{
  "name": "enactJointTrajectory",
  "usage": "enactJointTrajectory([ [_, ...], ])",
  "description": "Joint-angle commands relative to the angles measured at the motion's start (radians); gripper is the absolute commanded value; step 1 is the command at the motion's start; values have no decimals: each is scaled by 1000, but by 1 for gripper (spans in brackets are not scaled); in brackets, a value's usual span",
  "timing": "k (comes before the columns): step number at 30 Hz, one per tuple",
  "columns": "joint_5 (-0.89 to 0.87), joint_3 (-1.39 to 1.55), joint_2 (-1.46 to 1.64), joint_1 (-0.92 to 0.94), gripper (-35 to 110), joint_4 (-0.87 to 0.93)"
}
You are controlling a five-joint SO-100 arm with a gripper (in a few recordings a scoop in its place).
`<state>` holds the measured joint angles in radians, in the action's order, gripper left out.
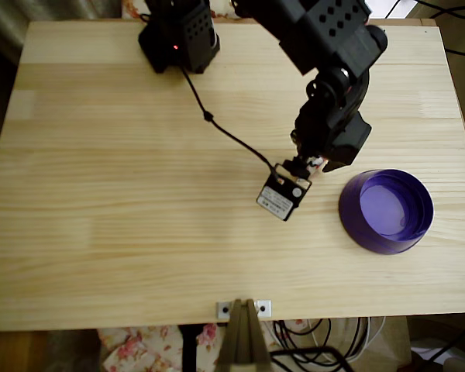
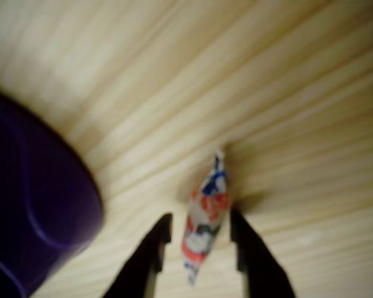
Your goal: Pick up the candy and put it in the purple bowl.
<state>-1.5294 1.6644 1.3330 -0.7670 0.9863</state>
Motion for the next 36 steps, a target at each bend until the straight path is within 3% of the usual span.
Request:
enactJointTrajectory([
  [1, -158, 12, 41, 0, 12, -8],
  [12, -160, 34, 58, -3, 0, -15],
  [21, -163, 48, 137, -20, 0, 35],
  [27, -69, 77, 253, -23, 0, 37],
  [32, 67, 126, 330, -20, 0, -78],
  [36, 184, 229, 400, -20, 0, -273],
])
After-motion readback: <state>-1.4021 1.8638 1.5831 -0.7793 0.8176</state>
